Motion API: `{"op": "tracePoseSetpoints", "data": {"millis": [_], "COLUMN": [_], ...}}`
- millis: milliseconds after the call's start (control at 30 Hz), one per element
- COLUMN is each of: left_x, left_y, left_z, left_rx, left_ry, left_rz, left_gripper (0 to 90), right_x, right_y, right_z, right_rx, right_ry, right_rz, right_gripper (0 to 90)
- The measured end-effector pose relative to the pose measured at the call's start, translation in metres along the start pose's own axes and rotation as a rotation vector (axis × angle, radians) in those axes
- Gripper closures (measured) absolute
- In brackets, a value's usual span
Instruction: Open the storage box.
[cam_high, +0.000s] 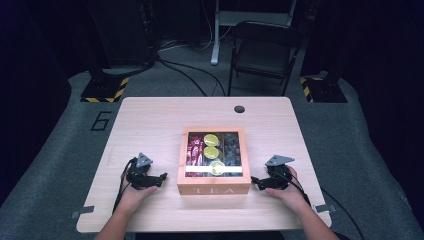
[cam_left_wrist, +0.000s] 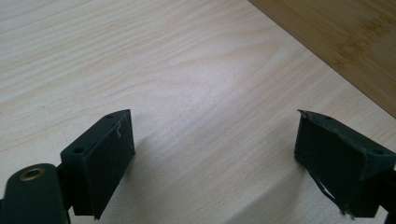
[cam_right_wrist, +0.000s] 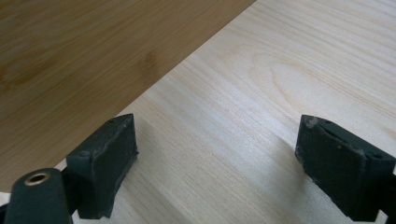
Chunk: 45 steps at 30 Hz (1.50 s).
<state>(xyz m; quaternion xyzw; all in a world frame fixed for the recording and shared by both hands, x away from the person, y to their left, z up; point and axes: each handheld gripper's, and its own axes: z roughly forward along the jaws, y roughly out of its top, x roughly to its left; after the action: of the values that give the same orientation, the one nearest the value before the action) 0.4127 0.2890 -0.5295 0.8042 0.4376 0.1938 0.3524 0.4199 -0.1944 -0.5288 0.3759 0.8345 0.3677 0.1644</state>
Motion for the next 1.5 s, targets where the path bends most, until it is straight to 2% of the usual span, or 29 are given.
{"op": "tracePoseSetpoints", "data": {"millis": [133,233,300,367,500,600,700,833,900,967,1067,1133,1233,1300,1467,1500], "left_x": [0.000,0.000,0.000,0.001,0.002,0.002,-0.002,-0.009,-0.010,-0.013,-0.017,-0.019,-0.022,-0.022,-0.023,-0.024], "left_y": [0.000,-0.001,0.000,0.000,0.001,0.003,0.006,0.010,0.011,0.014,0.015,0.017,0.021,0.022,0.024,0.024], "left_z": [0.000,0.000,0.000,0.000,-0.002,-0.004,-0.008,-0.010,-0.010,-0.012,-0.014,-0.017,-0.026,-0.030,-0.035,-0.037], "left_rx": [-0.007,-0.020,-0.018,-0.017,-0.010,0.002,0.011,0.011,0.009,0.011,0.009,0.001,-0.040,-0.056,-0.062,-0.080], "left_ry": [0.008,0.016,0.017,0.017,0.014,0.010,0.009,-0.022,-0.023,-0.043,-0.041,-0.040,-0.072,-0.079,-0.082,-0.085], "left_rz": [-0.008,-0.016,-0.017,-0.017,-0.031,-0.051,-0.048,-0.062,-0.062,-0.058,-0.057,-0.043,-0.064,-0.063,-0.056,-0.074], "left_gripper": [13.8,15.3,15.9,16.8,20.0,25.1,29.0,30.7,31.7,31.8,31.8,31.9,35.2,36.6,37.1,37.1], "right_x": [0.000,0.001,0.000,-0.002,-0.004,-0.002,0.001,0.002,0.001,0.003,0.003,0.004,0.008,0.010,0.011,0.012], "right_y": [0.000,0.000,0.000,0.001,0.003,0.005,0.006,0.009,0.009,0.010,0.011,0.012,0.014,0.015,0.016,0.017], "right_z": [-0.001,-0.001,-0.002,-0.004,-0.009,-0.012,-0.014,-0.017,-0.019,-0.023,-0.027,-0.030,-0.035,-0.036,-0.041,-0.045], "right_rx": [0.007,-0.002,-0.007,0.011,0.038,0.027,0.019,0.039,0.042,0.027,0.017,0.009,0.000,-0.003,-0.023,-0.030], "right_ry": [0.004,0.006,-0.001,-0.001,0.009,0.013,0.016,0.031,0.027,0.020,0.016,0.017,0.005,0.013,0.024,0.030], "right_rz": [-0.011,0.007,0.003,0.006,0.033,0.030,0.025,0.028,0.015,0.014,0.012,0.006,-0.013,-0.015,-0.032,-0.027], "right_gripper": [14.1,16.1,20.3,25.2,34.5,36.0,36.3,38.5,39.0,40.4,40.7,40.7,40.3,40.3,41.7,43.0]}}
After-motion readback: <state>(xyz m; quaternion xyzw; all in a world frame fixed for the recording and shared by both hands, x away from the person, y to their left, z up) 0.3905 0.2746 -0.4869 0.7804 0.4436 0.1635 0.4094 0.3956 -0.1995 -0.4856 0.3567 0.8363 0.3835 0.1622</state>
